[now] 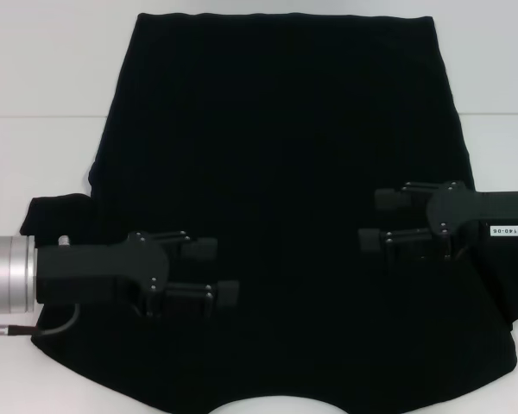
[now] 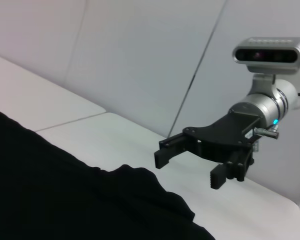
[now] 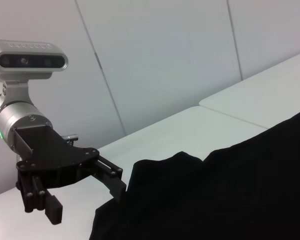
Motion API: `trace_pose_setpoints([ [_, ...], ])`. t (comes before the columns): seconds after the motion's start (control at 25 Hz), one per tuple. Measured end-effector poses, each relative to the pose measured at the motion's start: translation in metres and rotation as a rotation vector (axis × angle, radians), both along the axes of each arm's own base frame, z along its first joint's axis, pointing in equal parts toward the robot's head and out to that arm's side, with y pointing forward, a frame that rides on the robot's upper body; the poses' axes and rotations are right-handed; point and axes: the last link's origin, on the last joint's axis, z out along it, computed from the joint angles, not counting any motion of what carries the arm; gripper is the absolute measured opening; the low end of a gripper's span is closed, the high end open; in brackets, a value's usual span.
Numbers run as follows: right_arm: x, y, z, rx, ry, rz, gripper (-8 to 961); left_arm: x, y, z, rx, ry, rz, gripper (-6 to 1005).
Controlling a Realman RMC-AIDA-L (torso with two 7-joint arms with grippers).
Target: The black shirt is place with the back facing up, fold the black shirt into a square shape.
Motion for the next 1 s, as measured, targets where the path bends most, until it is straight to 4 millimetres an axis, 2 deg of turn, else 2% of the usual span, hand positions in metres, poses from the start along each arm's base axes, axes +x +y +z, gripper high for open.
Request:
trace_pose_setpoints([
  [0.28, 0.001, 0.001, 0.0, 0.005, 0.003, -0.013, 925, -0.015, 0.01, 0.01, 0.027, 0.003, 0.196, 862],
  [0.52, -0.001, 0.002, 0.0, 0.017, 0.022, -0.02, 925, -0.054, 0.017, 0.034, 0.105, 0.035, 0.477, 860],
  [0.76, -0.003, 0.003, -0.001, 0.017, 0.026, -0.017, 924, -0.083, 0.014, 0.064, 0.177, 0.028, 0.684, 855],
  [1.0, -0.005, 0.004, 0.001, 0.02, 0.033, -0.014, 925, -0.101, 0.007, 0.078, 0.191, 0.083, 0.816, 850],
])
